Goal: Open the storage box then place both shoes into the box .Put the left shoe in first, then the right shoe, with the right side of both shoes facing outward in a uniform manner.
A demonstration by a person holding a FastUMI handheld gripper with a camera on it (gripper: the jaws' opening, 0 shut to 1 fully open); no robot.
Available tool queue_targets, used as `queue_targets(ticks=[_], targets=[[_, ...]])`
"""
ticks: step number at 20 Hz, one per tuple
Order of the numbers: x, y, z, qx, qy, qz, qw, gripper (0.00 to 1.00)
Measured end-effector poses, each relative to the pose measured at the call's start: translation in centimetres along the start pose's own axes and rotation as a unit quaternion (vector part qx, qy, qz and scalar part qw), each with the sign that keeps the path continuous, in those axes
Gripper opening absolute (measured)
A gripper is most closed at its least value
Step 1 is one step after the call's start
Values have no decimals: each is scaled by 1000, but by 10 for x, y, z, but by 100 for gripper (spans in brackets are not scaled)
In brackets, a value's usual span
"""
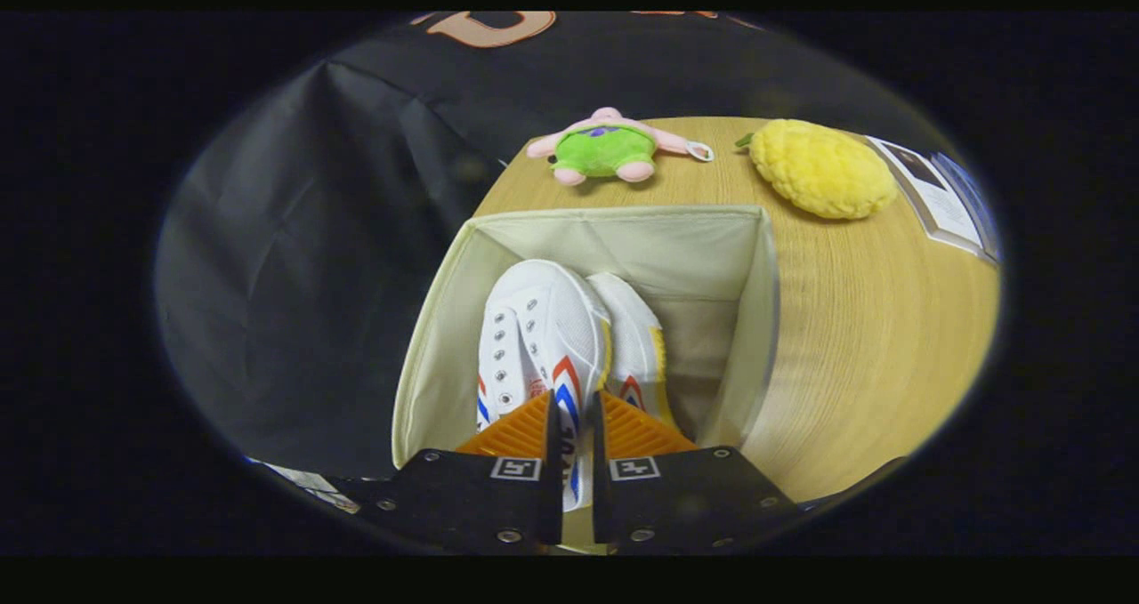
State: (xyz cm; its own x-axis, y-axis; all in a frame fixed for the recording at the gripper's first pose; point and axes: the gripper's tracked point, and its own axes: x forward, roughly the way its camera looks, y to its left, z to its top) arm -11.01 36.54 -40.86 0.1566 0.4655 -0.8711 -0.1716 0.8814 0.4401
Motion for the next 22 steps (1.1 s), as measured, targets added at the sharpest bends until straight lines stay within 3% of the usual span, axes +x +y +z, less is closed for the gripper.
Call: queue_targets(ticks=[3,6,7,9,10,15,16,19,22], targets=[[0,10,-4,24,12,17,1000,14],[-19,47,4,25,-2,93,995,41],[-26,49,9,18,-10,100,995,46],[-47,47,20,-8,-34,98,995,52],[-59,43,26,-20,-48,96,994,62],[-115,12,72,-66,-155,76,983,90],[-129,3,82,-74,-179,67,979,95],[-170,-24,115,-89,-267,38,959,98],[-230,-52,140,-104,-377,-1,920,98]])
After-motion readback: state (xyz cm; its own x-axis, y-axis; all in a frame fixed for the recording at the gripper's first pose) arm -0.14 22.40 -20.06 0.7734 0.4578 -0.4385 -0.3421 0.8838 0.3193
